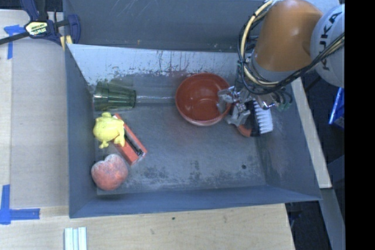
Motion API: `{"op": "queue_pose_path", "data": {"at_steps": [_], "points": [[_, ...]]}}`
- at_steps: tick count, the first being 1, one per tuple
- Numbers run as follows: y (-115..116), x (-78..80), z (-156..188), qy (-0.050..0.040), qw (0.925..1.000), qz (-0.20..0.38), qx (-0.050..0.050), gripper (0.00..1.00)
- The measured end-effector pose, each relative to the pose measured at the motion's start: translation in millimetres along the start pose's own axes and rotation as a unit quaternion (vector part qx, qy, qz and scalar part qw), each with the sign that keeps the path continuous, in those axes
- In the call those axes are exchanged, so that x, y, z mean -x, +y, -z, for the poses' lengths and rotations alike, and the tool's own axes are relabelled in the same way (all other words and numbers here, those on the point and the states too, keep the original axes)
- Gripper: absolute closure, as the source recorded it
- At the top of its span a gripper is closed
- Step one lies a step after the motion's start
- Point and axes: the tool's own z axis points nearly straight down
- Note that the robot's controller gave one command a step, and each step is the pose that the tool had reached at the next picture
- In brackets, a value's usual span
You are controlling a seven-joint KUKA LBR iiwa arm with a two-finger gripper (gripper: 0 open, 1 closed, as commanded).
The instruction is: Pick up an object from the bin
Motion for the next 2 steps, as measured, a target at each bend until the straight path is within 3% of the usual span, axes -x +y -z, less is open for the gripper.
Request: {"op": "queue_pose_path", "data": {"at_steps": [1,2], "points": [[14.3,19.2,48.4,0.0055,0.9982,0.059,0.005,1.0],[1.5,-18.0,74.4,0.0033,1.0,-0.003,0.001,1.0]]}}
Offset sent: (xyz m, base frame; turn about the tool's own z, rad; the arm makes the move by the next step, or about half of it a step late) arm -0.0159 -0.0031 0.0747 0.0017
